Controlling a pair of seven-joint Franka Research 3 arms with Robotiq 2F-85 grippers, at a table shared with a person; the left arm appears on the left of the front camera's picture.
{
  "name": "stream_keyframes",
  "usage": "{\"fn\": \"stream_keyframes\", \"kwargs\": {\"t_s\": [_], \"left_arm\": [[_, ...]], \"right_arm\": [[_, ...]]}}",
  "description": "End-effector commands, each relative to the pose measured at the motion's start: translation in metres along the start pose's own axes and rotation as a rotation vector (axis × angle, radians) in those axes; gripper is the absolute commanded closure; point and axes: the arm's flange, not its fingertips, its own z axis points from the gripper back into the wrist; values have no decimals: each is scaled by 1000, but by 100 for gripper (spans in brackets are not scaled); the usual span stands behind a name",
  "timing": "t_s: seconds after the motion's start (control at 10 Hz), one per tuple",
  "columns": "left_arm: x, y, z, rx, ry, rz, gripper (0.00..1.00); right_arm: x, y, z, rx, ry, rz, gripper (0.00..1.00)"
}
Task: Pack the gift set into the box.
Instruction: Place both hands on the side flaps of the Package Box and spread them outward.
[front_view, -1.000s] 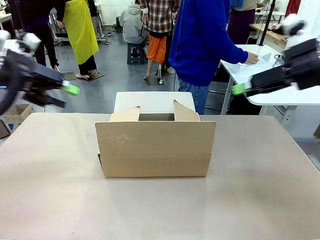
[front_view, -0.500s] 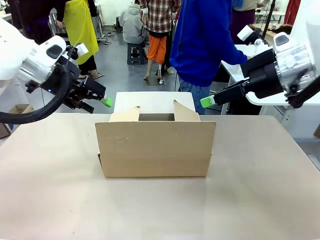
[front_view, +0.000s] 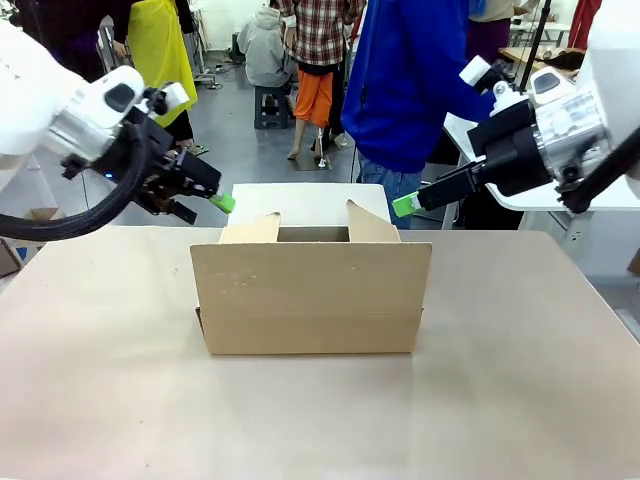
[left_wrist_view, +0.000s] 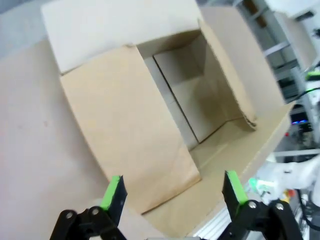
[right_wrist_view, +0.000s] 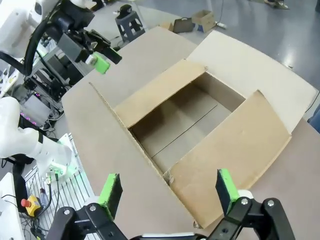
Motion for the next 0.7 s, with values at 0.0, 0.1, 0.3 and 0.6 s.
{"fn": "stream_keyframes", "kwargs": {"t_s": [0.0, 0.1, 0.3, 0.6], "left_arm": [[24, -21, -16, 79, 64, 14, 0], [32, -31, -28, 118, 98, 11, 0], [37, -67, -65, 212, 181, -1, 0], [45, -92, -102, 359, 226, 6, 0]], "right_arm": [[7, -16, -7, 4, -31, 31, 0], [9, -20, -10, 6, -49, 22, 0], [5, -12, -4, 2, -5, -4, 0], [5, -12, -4, 2, -5, -4, 0]]}}
